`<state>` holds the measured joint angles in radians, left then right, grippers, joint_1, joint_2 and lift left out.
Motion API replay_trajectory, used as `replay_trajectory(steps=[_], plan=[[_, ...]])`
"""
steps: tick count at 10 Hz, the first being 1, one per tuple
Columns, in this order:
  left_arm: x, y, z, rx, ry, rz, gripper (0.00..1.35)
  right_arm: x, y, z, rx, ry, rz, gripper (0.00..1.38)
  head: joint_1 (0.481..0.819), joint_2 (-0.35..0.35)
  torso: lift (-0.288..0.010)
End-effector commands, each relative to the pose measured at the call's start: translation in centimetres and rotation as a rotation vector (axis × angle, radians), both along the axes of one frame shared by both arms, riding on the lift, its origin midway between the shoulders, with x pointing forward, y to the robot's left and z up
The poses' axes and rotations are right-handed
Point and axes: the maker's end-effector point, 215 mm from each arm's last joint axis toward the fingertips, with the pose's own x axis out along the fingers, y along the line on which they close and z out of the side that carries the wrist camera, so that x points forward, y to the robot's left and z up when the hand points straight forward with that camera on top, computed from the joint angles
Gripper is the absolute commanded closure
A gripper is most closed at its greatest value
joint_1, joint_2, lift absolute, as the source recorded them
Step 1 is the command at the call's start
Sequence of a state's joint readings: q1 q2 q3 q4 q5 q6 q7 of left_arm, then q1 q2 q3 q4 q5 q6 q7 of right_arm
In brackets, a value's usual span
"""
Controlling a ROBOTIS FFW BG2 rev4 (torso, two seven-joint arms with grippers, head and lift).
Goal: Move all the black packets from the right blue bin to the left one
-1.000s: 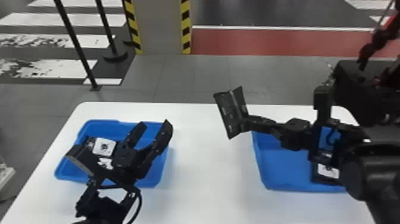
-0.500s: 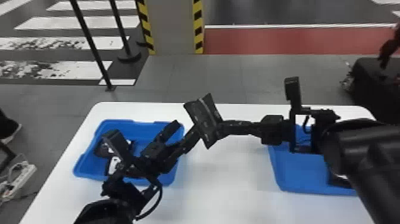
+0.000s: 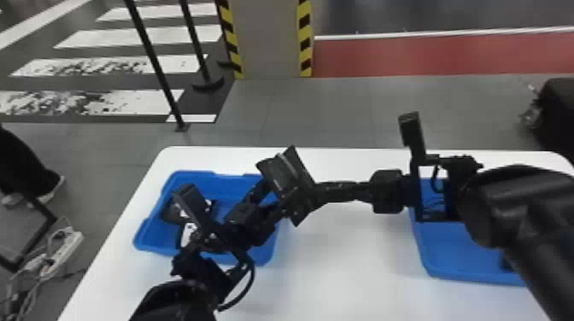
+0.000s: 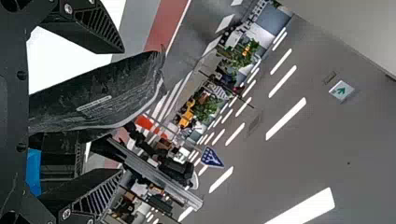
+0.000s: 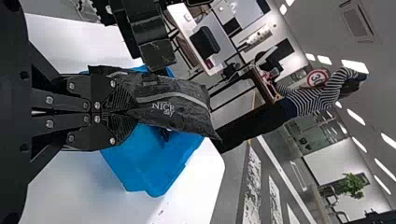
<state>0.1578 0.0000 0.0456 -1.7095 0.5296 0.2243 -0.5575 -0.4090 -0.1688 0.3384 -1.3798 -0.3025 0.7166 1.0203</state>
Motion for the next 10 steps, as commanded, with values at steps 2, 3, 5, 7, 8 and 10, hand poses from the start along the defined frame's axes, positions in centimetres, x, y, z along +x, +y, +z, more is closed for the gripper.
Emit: replay_trajectory(steps=[2,3,5,7,8,10], plan=[[-0.1,0.3,-0.5,-0.013,0.019,0.011,0.86,-0.2,0.2,-0.2,0.003,0.009,0.007,1.29,0.695,0.164,-0.110],[0.1,1.0,0.2,-0.005,-0.012,0.045,1.24,-0.1,0.3,0.0,0.004,0.006,0.006,1.29,0.695,0.165,-0.110],[0.3,1.4,1.3,-0.005,-0.052,0.072,1.21,0.0,0.2,-0.3,0.001,0.012,0.003,1.29,0.695,0.176,-0.110],[0.2,1.7,1.3,-0.015,-0.053,0.079,1.21,0.3,0.0,-0.4,-0.003,0.010,-0.001,1.29,0.695,0.178,-0.110],[0.1,1.7,1.1,-0.024,-0.044,0.077,1.21,0.6,-0.1,-0.3,-0.003,0.005,-0.004,1.29,0.695,0.179,-0.110],[0.0,2.1,1.3,-0.025,-0.056,0.091,1.21,1.1,0.3,0.0,0.032,-0.007,-0.019,1.24,0.695,0.179,-0.110]])
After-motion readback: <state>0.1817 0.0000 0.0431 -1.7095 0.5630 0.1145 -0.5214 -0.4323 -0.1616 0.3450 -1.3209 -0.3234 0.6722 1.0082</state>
